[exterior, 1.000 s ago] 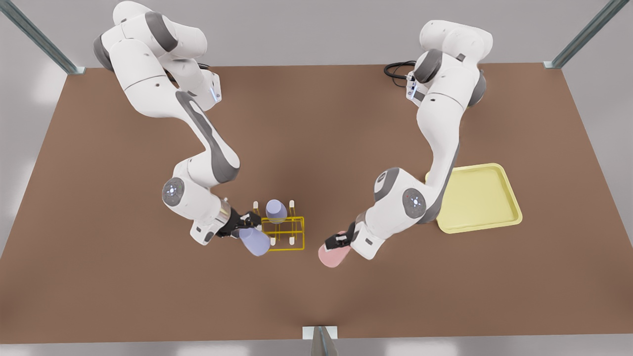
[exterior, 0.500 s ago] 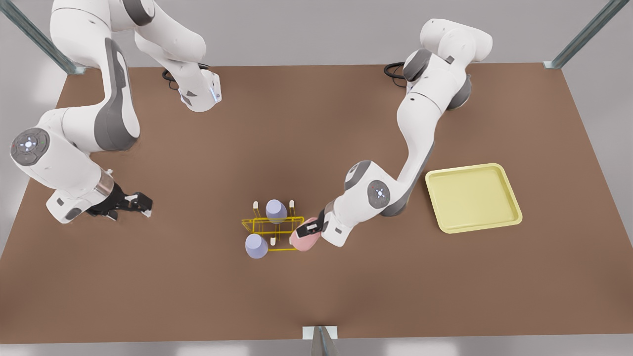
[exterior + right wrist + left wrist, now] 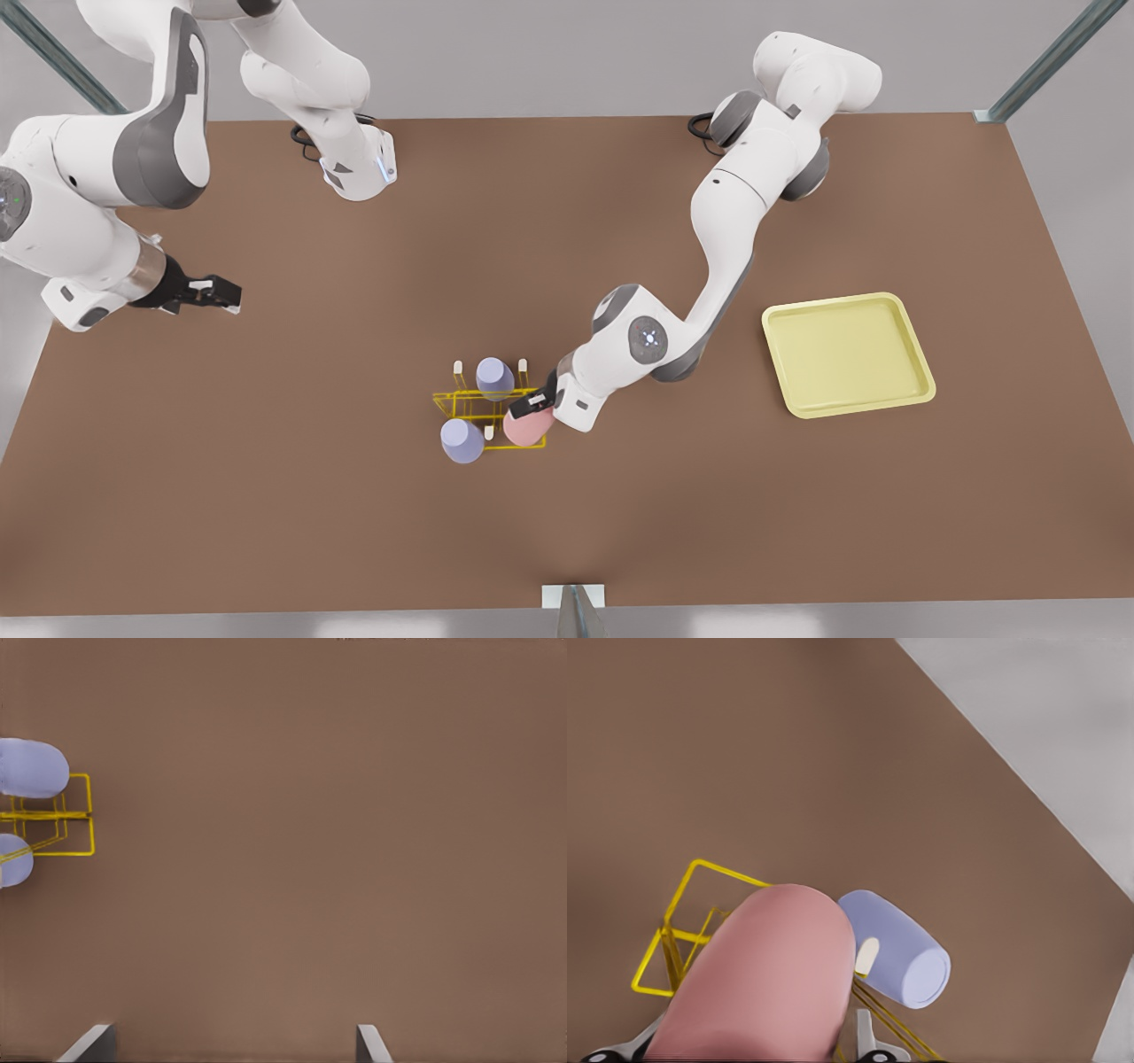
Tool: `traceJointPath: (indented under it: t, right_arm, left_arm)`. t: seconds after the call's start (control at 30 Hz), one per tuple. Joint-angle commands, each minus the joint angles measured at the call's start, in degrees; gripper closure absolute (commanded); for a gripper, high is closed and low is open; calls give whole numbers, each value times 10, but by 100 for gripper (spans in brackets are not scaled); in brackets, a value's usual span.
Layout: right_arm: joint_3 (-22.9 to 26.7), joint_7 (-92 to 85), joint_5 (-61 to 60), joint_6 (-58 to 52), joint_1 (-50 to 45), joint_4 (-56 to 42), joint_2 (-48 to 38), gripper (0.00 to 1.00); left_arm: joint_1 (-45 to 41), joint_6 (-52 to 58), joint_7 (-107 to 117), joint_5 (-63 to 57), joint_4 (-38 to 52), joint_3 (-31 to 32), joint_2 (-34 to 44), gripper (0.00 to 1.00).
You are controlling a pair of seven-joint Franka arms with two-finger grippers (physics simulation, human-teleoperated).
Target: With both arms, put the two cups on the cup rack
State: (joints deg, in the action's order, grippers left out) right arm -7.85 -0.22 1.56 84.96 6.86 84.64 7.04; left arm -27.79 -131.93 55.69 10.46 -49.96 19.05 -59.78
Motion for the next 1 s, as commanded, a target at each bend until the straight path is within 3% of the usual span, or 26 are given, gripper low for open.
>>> traceJointPath:
  t: [0.0,0.3,0.37,0.43,0.47,0.53,0.6,0.7,0.73,0.77,0.8,0.97]
  right_arm:
    - [12,-8,-1,-19,-11,-4,2,0]
    - [12,-8,-1,-18,-11,-4,4,0]
    - [12,-8,0,-18,-11,-5,4,0]
    - [12,-8,0,-18,-11,-6,4,0]
    - [12,-8,0,-18,-11,-7,4,0]
    - [12,-8,-3,-18,-11,-8,5,0]
    - [12,-8,-5,-18,-11,-9,4,0]
    - [14,-8,-2,-18,-8,-14,5,0]
    - [13,-8,-7,-17,-8,-14,5,0]
    - [13,-8,-8,-17,-8,-14,5,0]
    - [13,-9,-6,-18,-8,-14,5,0]
    - [13,-9,-7,-17,-9,-13,6,0]
  left_arm:
    - [-1,-12,42,-2,0,0,1,0]
    - [0,-20,44,-2,0,-1,5,0]
    - [6,17,42,-3,-1,-35,29,0]
    - [97,218,-37,-27,0,-40,88,0]
    - [139,328,-99,-104,0,-40,119,0]
    - [181,460,-213,-169,-1,-39,155,0]
    - [212,570,-315,-197,-3,-33,213,0]
    - [209,675,-369,-205,0,-31,236,0]
    - [209,629,-371,-198,-70,-30,299,0]
    - [196,516,-374,-199,-259,-47,422,0]
    - [195,468,-374,-193,-339,-53,472,0]
    - [214,496,-371,-158,-300,-53,439,0]
